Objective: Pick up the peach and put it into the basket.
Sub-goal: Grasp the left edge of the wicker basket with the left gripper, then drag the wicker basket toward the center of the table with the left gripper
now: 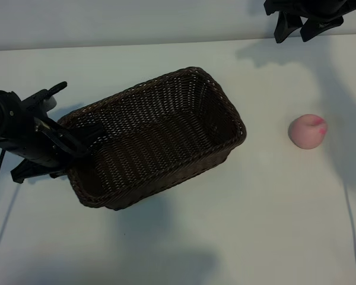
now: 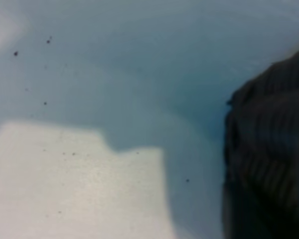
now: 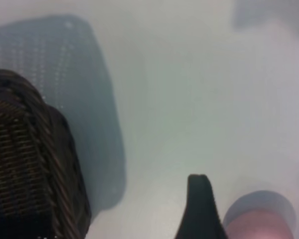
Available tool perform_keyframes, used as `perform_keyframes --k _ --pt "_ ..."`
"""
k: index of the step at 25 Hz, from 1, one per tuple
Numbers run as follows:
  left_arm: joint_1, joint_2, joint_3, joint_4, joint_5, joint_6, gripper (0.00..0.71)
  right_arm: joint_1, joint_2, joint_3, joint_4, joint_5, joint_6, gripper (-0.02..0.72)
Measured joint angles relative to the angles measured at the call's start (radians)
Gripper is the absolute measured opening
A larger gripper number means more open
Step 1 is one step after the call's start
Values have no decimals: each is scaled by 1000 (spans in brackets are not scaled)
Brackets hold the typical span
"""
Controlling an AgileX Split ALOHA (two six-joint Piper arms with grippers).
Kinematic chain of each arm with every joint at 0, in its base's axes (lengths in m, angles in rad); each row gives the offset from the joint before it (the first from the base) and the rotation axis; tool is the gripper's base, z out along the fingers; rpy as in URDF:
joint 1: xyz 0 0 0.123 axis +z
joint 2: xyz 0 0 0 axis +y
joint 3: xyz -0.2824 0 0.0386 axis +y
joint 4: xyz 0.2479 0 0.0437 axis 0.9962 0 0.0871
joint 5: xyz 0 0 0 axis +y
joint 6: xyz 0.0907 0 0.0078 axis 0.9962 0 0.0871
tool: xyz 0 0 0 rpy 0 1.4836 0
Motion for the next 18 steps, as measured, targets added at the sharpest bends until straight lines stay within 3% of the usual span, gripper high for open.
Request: perform_keyframes --k 9,18 --pt "0 0 -3 -54 -12 73 152 0 0 0 0 0 0 503" --pt "0 1 -182 -158 147 327 152 0 0 0 0 0 0 503"
